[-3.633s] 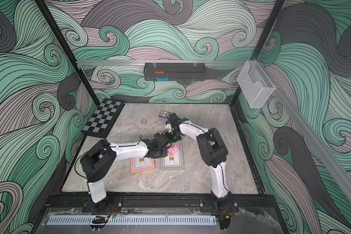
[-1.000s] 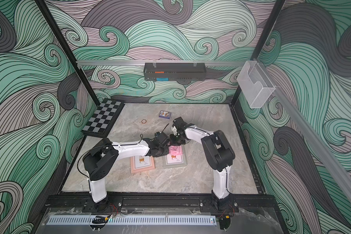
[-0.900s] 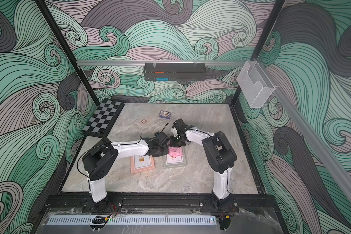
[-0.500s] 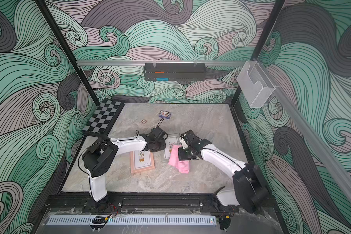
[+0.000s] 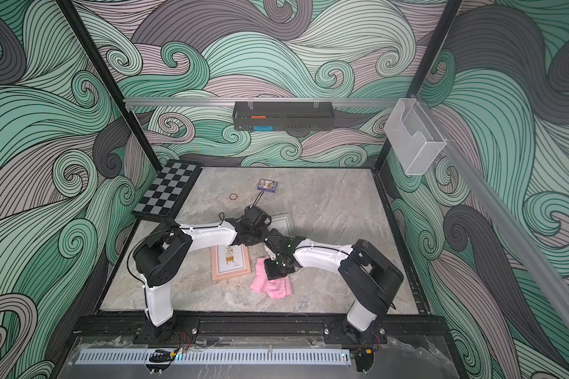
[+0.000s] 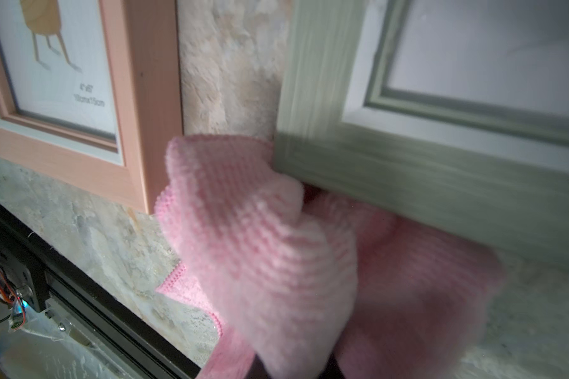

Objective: Wipe the picture frame with a cloth
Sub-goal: Wipe the dirt from the picture frame.

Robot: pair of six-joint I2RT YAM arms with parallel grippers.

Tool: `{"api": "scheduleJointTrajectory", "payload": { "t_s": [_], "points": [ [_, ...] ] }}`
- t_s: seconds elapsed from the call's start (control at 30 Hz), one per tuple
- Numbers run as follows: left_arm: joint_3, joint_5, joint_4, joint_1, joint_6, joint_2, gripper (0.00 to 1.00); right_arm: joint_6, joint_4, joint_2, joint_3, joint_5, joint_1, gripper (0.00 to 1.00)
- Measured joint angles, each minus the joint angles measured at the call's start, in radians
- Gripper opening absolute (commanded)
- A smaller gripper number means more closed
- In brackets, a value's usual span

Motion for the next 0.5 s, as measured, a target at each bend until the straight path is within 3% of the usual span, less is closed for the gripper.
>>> {"api": "scheduleJointTrajectory", "payload": {
  "t_s": [0.37, 0.43, 0.5],
  "points": [
    [0.014, -0.075, -0.069, -0.024, 0.034, -0.007, 0.01, -0.019, -0.103, -0.274, -0.174, 0.137, -0.229, 0.0],
    [0.023, -0.085, -0.097, -0.026, 0.043, -0.007, 0.09, -0.031, -0.126, -0.315, -0.177, 0.165, -0.26, 0.0],
    [0.027, -0.09, -0.111, -0.027, 0.048, -0.008, 0.27, -0.042, -0.138, -0.344, -0.177, 0.187, -0.285, 0.0]
  ]
}}
